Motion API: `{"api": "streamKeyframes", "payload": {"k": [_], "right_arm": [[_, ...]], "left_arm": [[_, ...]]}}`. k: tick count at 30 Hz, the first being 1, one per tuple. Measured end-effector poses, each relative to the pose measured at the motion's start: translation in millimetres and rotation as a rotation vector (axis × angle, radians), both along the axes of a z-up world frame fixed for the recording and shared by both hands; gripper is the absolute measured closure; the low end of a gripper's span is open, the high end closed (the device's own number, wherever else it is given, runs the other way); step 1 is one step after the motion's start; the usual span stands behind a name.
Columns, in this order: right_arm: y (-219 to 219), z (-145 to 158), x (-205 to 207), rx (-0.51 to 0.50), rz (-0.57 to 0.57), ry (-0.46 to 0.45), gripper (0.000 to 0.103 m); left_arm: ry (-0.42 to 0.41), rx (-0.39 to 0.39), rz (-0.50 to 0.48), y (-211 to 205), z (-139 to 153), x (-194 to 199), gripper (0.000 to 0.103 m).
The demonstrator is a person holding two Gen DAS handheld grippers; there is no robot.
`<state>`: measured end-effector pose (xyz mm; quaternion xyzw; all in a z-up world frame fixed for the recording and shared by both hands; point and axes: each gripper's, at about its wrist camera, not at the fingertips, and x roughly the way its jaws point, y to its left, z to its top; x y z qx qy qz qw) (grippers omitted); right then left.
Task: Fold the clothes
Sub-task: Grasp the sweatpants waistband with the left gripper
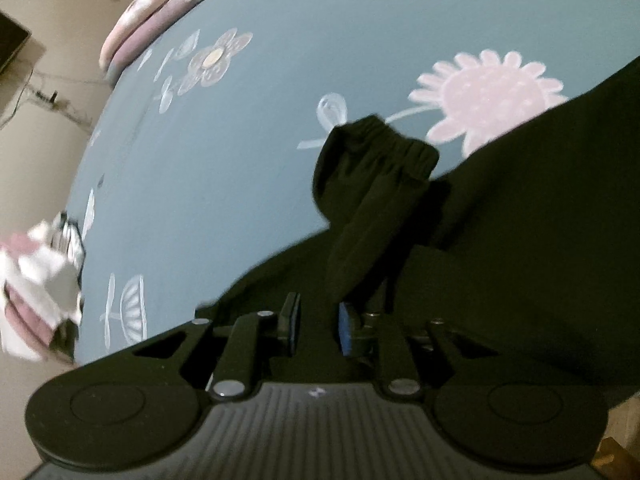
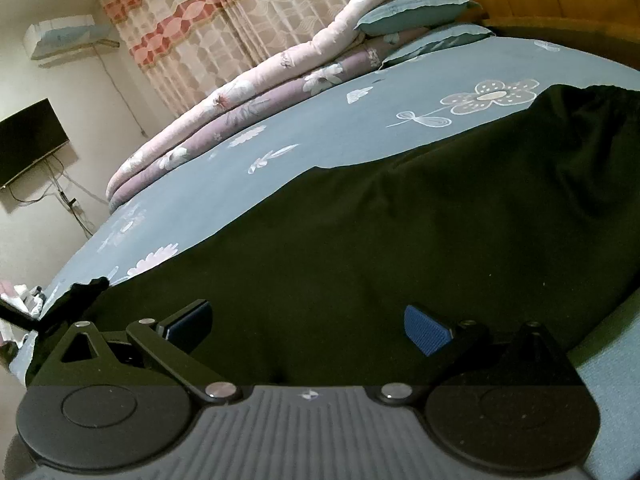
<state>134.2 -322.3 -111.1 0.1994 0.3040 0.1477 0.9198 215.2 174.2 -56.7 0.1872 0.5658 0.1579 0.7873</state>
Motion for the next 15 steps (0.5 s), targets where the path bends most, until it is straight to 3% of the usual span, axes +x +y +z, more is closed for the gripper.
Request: {"api": "streamKeyframes", "payload": {"k": [15], "right_arm": [[5.9,0.1,-1.2,-0.035,-0.009,0.004,0.000]], "left_arm": [[0.011,-0.097,0.081,28.3,-12.3,-50.2,0.080]]}}
